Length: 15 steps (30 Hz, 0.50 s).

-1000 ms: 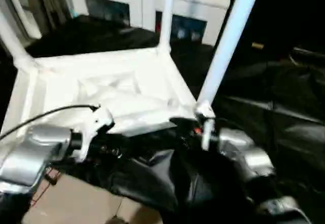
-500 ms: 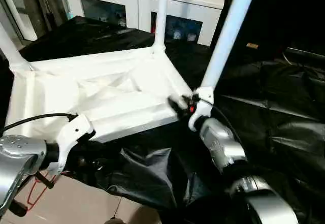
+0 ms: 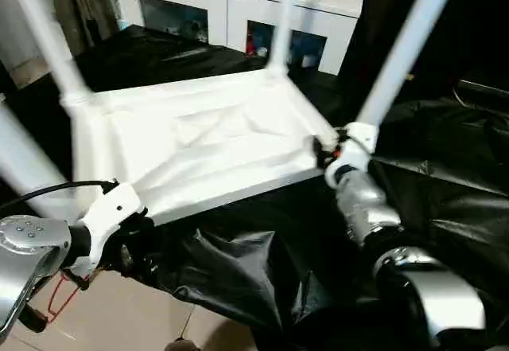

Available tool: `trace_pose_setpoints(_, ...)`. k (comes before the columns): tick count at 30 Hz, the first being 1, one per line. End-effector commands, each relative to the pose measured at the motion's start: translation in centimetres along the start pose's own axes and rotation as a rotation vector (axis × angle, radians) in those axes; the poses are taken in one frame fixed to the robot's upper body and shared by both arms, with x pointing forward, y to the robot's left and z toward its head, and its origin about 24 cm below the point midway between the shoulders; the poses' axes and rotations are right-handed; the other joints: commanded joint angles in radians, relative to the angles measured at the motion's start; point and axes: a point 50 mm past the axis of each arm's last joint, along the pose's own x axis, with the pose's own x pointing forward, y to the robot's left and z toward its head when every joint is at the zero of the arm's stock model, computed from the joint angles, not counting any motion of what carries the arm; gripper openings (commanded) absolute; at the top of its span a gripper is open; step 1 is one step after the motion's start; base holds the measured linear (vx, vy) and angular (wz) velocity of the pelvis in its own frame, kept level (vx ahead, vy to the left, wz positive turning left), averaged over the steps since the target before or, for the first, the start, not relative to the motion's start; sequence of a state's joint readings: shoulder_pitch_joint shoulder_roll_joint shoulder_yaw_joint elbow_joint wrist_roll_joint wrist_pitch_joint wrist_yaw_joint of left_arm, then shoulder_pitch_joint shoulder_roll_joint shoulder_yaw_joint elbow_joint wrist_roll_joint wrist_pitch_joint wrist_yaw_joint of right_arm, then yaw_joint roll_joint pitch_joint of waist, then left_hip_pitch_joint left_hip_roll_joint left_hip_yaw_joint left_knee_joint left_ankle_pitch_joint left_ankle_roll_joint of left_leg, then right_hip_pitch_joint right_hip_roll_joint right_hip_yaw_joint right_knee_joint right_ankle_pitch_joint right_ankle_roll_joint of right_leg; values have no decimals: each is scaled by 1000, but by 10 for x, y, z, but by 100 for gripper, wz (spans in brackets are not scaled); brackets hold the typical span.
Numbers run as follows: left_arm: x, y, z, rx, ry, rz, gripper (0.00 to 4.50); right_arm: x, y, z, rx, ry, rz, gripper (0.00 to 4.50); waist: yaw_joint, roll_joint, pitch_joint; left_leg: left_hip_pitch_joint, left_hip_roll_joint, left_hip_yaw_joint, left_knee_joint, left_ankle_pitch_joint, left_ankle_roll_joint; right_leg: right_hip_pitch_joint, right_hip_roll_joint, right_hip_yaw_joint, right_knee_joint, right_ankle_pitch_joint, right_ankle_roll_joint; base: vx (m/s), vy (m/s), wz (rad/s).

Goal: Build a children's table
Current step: Rotate table base

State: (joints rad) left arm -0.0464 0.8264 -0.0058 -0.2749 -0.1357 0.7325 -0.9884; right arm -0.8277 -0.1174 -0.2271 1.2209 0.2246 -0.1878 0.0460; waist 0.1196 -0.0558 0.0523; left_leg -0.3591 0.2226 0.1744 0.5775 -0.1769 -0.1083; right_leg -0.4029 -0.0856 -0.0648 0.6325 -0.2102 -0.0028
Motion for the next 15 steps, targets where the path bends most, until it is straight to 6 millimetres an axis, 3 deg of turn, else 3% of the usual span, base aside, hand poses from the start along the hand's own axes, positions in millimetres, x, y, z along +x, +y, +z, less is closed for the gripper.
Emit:
trace_pose_setpoints(1,-4,12,-1,26,14,99,439,1,-32,23,14,-83,-134,315,-9,29,-63,14,-4,13,-62,-191,-31,41,-29,40,-54,-26,-186,0,0,0)
trace_pose_setpoints(9,-4,22,-6,-1,-47,204,439,-4,-72,38,-1,-120,-270,315,-4,20,-69,3,-8,12,-50,-128,-19,49,-26,37,-44,60,-195,0,0,0)
trace_pose_setpoints(14,-6,24,3,-20,-197,248,439,-7,-77,33,-35,-109,-223,315,-14,14,-64,-3,-7,11,-51,-192,-14,51,-31,37,-53,-38,-190,0,0,0)
trace_pose_setpoints(15,-4,28,15,-25,-320,282,439,-7,-74,29,-37,-96,-147,315,-15,11,-63,-4,-7,11,-52,-197,-11,51,-31,36,-56,-54,-187,0,0,0)
